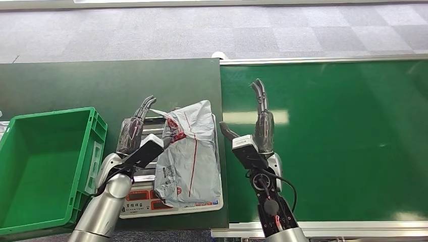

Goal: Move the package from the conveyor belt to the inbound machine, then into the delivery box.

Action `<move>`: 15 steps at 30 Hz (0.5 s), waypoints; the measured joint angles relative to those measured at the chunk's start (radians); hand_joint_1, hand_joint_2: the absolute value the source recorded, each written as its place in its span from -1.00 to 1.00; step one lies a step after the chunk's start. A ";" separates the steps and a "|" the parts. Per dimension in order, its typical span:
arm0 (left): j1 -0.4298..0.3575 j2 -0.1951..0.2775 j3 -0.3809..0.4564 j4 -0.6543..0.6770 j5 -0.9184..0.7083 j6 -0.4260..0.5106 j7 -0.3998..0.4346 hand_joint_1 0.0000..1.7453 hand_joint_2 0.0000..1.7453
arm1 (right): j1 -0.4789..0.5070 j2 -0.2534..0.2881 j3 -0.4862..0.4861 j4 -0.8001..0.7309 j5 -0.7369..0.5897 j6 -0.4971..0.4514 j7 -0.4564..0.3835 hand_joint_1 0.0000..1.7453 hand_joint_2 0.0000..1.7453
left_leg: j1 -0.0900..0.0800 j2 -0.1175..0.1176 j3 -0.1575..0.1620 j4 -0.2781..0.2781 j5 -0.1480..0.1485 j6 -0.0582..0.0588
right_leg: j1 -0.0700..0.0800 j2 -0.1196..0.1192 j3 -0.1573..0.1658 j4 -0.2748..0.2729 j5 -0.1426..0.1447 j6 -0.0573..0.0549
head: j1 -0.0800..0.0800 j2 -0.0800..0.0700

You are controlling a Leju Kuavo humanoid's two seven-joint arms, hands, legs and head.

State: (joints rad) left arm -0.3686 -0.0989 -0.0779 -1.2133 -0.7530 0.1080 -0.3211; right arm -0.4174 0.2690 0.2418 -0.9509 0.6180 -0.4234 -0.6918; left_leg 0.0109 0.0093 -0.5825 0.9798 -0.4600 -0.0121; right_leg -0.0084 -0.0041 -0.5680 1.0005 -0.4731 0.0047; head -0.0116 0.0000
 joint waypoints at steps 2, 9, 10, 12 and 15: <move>-0.002 0.003 -0.006 0.016 -0.016 -0.016 0.006 -1.00 1.00 | -0.003 0.002 0.000 0.006 -0.004 0.000 -0.003 -1.00 1.00 | 0.000 0.000 0.000 0.000 0.000 0.000 | 0.000 0.000 0.000 0.000 0.000 0.000 | 0.000 0.000; -0.037 0.017 -0.049 0.118 -0.125 -0.051 0.075 0.95 1.00 | -0.011 0.005 0.002 0.017 -0.019 -0.001 -0.006 -1.00 1.00 | 0.000 -0.001 0.000 0.000 0.000 0.000 | 0.000 0.000 0.001 0.000 0.000 0.000 | 0.000 0.000; -0.042 0.019 -0.056 0.136 -0.144 -0.050 0.087 0.98 1.00 | -0.011 0.006 0.003 0.017 -0.020 -0.001 -0.006 -1.00 1.00 | 0.000 -0.001 0.000 0.000 0.000 0.000 | 0.000 0.000 0.001 0.000 0.000 0.000 | 0.000 0.000; -0.051 0.023 -0.067 0.163 -0.170 -0.044 0.105 1.00 1.00 | -0.012 0.007 0.003 0.017 -0.022 0.000 -0.006 -1.00 1.00 | 0.000 -0.001 0.000 0.000 0.000 0.000 | 0.000 0.000 0.001 0.000 0.000 0.000 | 0.000 0.000; -0.063 0.026 -0.081 0.192 -0.201 -0.041 0.134 1.00 1.00 | -0.012 0.007 0.003 0.017 -0.023 0.000 -0.006 -1.00 1.00 | 0.000 -0.001 0.000 0.000 0.000 0.000 | 0.000 0.000 0.001 0.000 0.000 0.000 | 0.000 0.000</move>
State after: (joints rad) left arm -0.4318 -0.0726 -0.1585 -1.0213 -0.9542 0.0668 -0.1871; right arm -0.4299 0.2762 0.2446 -0.9335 0.5952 -0.4232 -0.6977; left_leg 0.0108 0.0079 -0.5824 0.9799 -0.4599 -0.0120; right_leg -0.0086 -0.0045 -0.5673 1.0005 -0.4730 0.0047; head -0.0116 0.0000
